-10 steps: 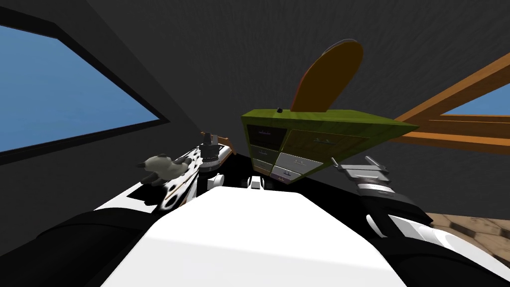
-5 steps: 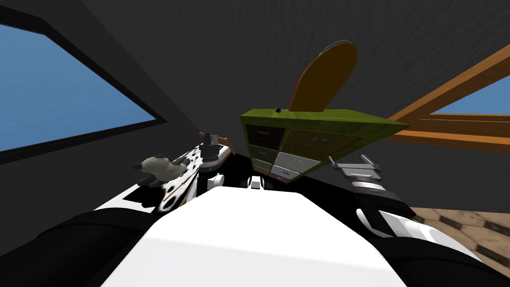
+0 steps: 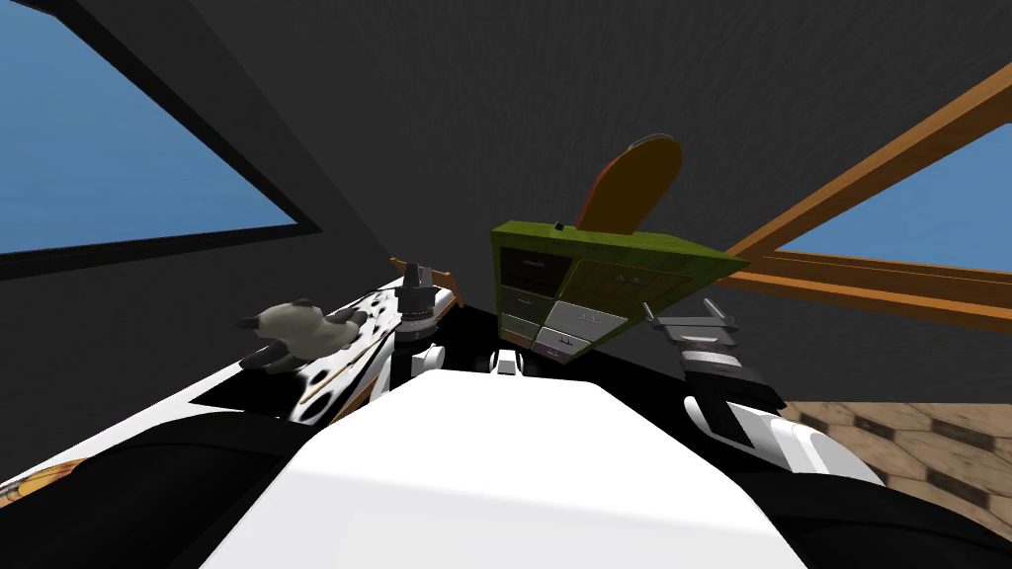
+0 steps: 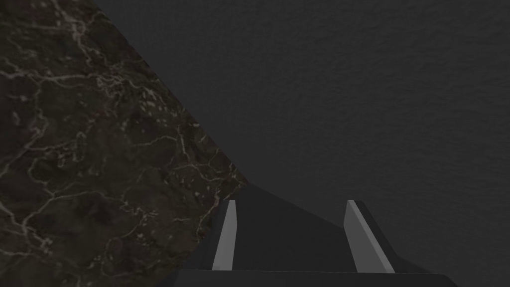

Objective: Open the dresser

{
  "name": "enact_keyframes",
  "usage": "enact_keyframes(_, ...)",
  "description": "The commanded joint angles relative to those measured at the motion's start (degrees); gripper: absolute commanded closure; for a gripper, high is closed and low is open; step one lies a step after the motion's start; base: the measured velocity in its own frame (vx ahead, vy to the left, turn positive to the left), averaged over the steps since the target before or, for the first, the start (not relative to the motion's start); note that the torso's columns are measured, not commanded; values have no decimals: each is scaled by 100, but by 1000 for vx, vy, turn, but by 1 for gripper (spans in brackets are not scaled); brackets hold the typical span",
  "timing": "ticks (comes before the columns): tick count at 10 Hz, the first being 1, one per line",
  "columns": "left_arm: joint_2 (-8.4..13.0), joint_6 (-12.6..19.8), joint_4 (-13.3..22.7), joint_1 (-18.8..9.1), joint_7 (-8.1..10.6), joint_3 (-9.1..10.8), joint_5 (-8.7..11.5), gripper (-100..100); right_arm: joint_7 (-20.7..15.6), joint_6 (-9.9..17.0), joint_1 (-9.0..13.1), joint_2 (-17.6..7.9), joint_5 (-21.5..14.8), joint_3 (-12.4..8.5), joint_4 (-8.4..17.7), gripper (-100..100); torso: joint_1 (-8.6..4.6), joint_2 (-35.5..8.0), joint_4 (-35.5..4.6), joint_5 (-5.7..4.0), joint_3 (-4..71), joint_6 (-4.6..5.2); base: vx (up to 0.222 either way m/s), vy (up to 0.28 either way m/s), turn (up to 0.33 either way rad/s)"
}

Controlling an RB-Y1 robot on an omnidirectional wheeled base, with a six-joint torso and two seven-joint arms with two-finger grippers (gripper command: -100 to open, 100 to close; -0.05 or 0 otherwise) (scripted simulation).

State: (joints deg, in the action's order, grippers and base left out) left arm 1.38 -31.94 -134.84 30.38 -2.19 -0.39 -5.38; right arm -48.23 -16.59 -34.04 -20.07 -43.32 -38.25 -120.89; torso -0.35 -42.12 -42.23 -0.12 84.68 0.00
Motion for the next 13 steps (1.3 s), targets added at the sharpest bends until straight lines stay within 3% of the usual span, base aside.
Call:
enact_keyframes(1,0,0,0,0,0,0,0,0,-246,-241,278,265,-1,30,115,-100,17,-7,-2,6,-5,0,-5,-19,-32)
enact_keyframes(4,0,0,0,0,0,0,0,0,-573,-564,673,555,0,69,287,-100,42,-20,-6,14,-13,0,-10,-7,-42)
enact_keyframes(13,0,0,0,0,0,0,0,0,-1369,-1352,1634,928,4,164,706,-100,36,-17,-6,12,-11,0,-13,-5,-36)
